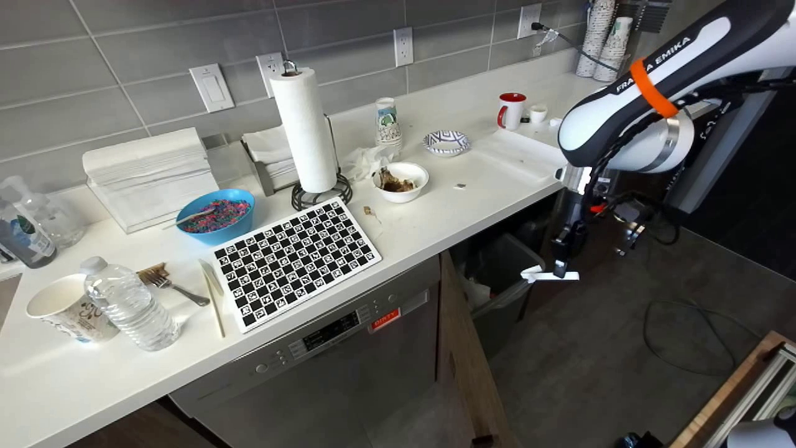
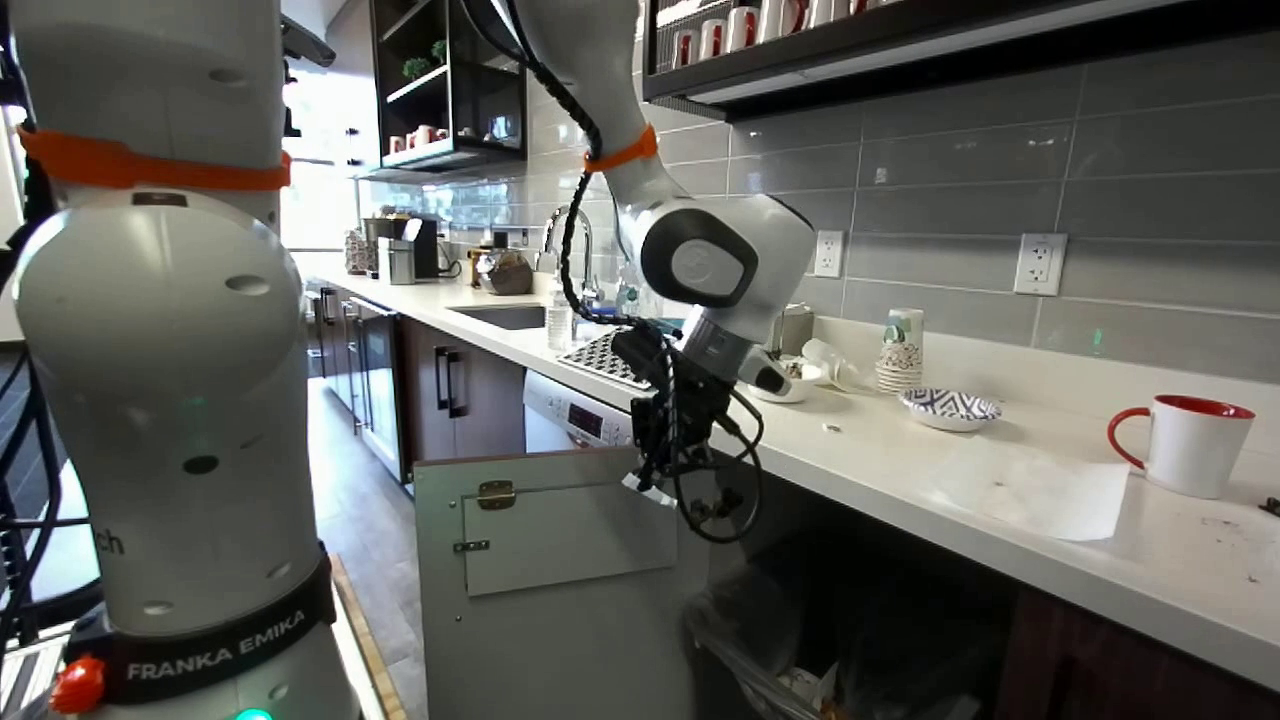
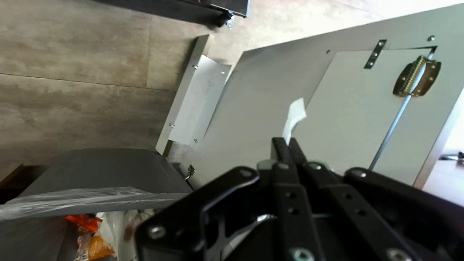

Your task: Put the white wrapper in the bin

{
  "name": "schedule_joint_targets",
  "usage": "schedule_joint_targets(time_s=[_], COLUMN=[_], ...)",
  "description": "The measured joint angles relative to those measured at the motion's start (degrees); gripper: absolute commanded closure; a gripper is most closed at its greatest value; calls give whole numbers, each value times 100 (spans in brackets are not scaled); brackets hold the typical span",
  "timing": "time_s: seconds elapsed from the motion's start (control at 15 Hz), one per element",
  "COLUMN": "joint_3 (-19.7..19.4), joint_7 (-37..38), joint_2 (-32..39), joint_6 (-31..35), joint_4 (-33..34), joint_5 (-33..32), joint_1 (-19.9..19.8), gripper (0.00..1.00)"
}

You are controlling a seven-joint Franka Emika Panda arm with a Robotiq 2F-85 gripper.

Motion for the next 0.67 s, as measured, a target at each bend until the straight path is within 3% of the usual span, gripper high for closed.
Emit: schedule_joint_targets(time_s=[0.4,0.6,0.67], joint_3=[191,641,694], joint_7=[-1397,-1946,-2026], joint_2=[679,1067,1137], joint_6=[1428,2186,2234], joint_4=[-278,-193,-160], joint_5=[2800,4197,4284], joint_1=[-308,-647,-687], gripper=[100,99,99])
